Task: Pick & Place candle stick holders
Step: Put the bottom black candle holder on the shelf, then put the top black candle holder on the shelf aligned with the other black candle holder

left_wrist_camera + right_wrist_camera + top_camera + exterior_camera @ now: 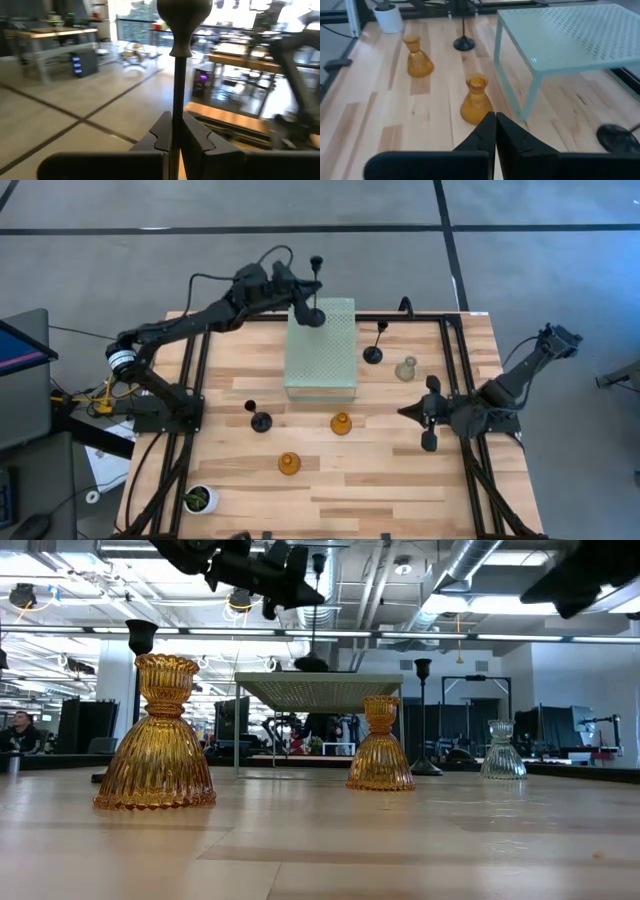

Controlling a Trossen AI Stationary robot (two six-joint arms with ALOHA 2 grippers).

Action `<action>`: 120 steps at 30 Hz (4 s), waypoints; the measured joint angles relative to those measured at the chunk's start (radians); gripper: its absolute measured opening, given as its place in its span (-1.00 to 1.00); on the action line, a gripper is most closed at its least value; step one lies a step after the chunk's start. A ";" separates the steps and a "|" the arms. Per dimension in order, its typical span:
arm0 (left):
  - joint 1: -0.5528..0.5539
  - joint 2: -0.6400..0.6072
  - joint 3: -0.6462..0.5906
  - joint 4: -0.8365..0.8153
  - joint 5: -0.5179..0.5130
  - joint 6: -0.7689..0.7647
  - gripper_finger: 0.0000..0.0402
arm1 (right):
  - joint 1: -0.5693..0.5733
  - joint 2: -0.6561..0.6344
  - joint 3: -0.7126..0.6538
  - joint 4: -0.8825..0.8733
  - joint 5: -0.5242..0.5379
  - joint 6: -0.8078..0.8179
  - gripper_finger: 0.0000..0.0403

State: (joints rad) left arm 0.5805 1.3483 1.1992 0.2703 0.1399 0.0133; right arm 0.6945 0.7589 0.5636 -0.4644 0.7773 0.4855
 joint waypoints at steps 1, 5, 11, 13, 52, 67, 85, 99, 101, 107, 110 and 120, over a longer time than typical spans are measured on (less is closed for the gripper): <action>0.011 0.000 -0.001 0.000 -0.016 0.000 -0.93 | 0.015 -0.002 -0.018 0.019 0.022 0.014 -1.00; 0.050 0.000 -0.028 0.013 -0.080 0.004 -0.93 | 0.061 0.000 -0.057 0.060 0.077 0.062 -1.00; 0.107 0.000 -0.137 0.148 -0.107 -0.067 -0.93 | 0.097 0.001 -0.079 0.111 0.123 0.069 -1.00; 0.115 0.000 -0.176 0.226 -0.105 -0.085 -0.93 | 0.100 0.000 -0.079 0.110 0.134 0.066 -1.00; 0.112 0.053 -0.279 0.402 -0.117 -0.091 -0.93 | 0.095 0.000 -0.079 0.110 0.167 0.065 -1.00; 0.110 0.085 -0.279 0.431 -0.117 -0.123 -0.62 | 0.095 0.001 -0.079 0.106 0.167 0.065 -1.00; 0.103 0.088 -0.282 0.415 -0.117 -0.153 -0.21 | 0.095 0.001 -0.079 0.106 0.138 0.065 -1.00; 0.108 -0.001 -0.282 0.321 -0.085 -0.135 0.19 | 0.095 0.001 -0.079 0.106 0.136 0.065 -1.00; 0.111 -0.038 -0.282 0.259 -0.087 -0.112 0.18 | 0.095 0.001 -0.079 0.107 0.136 0.065 -1.00; 0.111 -0.138 -0.281 0.094 -0.087 -0.096 0.19 | 0.095 0.001 -0.079 0.106 0.136 0.065 -1.00; 0.110 -0.188 -0.281 0.034 -0.085 -0.096 0.19 | 0.095 0.001 -0.079 0.106 0.136 0.065 -1.00; 0.103 -0.348 -0.281 -0.286 -0.004 -0.100 0.13 | 0.095 0.001 -0.079 0.107 0.075 0.065 -1.00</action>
State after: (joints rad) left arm 0.6834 1.0005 0.9184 -0.0162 0.1362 -0.0867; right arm 0.7898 0.7597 0.4850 -0.3576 0.8520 0.5503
